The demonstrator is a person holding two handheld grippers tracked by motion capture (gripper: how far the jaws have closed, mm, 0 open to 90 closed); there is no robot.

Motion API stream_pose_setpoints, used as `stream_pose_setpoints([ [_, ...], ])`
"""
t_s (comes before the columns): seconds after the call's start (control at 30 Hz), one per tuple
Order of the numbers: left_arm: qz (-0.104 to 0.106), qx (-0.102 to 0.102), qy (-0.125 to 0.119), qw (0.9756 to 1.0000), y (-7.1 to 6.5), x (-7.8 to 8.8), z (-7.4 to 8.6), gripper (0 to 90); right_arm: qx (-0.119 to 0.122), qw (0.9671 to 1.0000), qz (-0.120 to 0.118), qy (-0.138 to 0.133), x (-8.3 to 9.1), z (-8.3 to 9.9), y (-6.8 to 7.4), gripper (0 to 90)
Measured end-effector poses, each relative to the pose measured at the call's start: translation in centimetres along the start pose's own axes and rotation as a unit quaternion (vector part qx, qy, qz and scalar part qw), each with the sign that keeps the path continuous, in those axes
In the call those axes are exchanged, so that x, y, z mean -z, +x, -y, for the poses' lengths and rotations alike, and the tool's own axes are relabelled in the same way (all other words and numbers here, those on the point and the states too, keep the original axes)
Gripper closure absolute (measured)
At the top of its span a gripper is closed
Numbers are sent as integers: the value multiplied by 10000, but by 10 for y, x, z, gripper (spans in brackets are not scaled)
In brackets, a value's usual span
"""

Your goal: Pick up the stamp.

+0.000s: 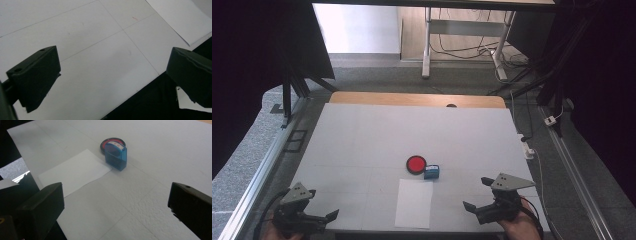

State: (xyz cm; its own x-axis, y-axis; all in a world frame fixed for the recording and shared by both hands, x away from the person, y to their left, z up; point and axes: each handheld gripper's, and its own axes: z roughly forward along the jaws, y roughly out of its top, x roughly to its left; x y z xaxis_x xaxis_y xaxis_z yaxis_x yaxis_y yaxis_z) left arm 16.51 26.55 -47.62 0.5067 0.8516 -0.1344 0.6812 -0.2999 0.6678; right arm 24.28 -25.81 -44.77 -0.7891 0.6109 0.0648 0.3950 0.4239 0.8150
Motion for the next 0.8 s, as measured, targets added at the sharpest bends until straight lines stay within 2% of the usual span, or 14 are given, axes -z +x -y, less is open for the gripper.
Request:
stream_pose_setpoints([
  [0.13, 17, 18, -10, 10000, 0, 0, 0, 0, -33, 10000, -83, 18, -3, -3, -1, 7],
  [0.23, 22, 14, -1, 10000, 0, 0, 0, 0, 10, 9997, -204, 156, -8, -10, 0, 10],
  [0.4, 10, 4, -6, 10000, 1, 0, 0, 0, 192, 9996, -88, 187, -16, -13, -1, 7],
  [0.5, 1, 5, -2, 10000, 0, 0, 0, 0, 153, 9993, -264, 194, -21, -14, -2, 0],
  [0.67, 9, 5, 0, 10000, 0, 0, 0, 0, 262, 9989, -314, 228, -29, -19, -2, 0],
  [0.8, 23, -1, 24, 10000, 0, -1, 0, 0, 237, 9982, -481, 277, -38, -24, -2, 0],
])
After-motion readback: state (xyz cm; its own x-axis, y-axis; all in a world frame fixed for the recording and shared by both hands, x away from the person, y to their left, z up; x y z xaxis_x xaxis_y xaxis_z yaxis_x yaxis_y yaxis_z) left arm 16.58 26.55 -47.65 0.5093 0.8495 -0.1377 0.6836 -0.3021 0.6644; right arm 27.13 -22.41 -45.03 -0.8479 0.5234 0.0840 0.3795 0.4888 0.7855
